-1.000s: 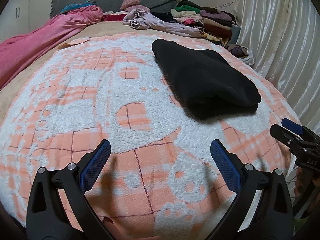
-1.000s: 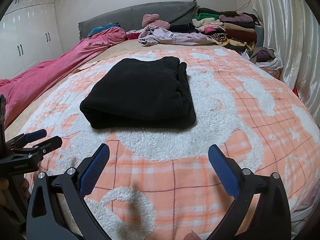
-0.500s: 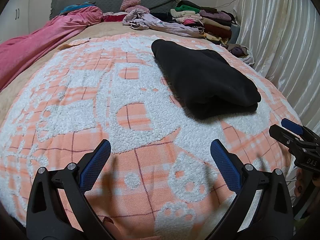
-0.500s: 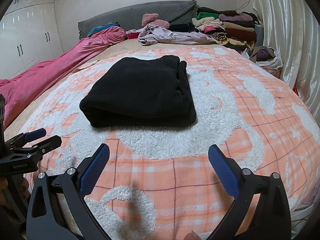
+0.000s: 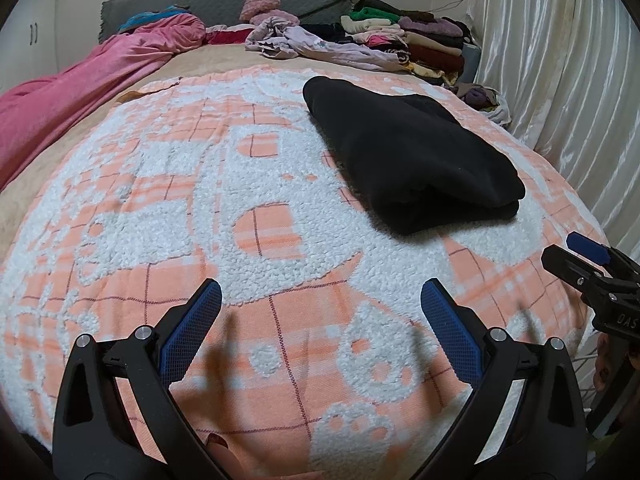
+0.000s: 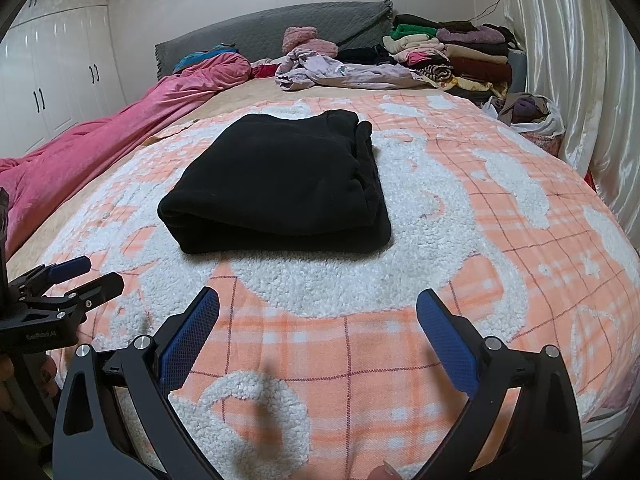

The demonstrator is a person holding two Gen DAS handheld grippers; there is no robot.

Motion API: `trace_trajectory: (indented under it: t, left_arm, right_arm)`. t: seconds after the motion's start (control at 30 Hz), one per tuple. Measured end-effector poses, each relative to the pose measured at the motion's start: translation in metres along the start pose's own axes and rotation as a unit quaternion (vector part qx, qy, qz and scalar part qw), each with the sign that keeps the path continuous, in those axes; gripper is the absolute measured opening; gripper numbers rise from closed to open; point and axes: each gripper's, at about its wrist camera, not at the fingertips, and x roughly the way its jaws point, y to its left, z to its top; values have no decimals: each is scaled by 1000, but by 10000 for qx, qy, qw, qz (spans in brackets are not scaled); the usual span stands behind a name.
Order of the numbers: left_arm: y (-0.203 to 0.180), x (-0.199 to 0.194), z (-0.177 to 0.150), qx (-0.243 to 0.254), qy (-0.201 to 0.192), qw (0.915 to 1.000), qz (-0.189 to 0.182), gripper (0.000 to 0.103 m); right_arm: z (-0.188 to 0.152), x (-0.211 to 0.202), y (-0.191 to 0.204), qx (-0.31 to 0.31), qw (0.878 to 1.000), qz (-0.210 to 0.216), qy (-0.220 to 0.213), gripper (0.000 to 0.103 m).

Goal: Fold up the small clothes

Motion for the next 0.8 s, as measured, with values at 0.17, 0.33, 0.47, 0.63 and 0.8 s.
trace_trajectory:
  t: [0.17,0.33,0.47,0.63,0.8]
  left_arm:
    - [0,0,0,16,10,10000,-7,93]
    - [2,1,0,-14,12,10000,11,93]
    - [5,1,-1,-57,18,10000,-1,93]
    - [8,0,-2,-78,29,10000,3,93]
    - [8,0,-2,-67,44,10000,20,93]
  right_arm:
    - [-2,1,-1,27,10000,-14,3,99]
    - [-2,0,-3,33,10000,-18,10,99]
    - [-4,0,-4,51,10000,-39,22,99]
    - [-4,-1,-6,75,10000,-55,24,99]
    - [-3,0,-10,155,9998,-100,42,99]
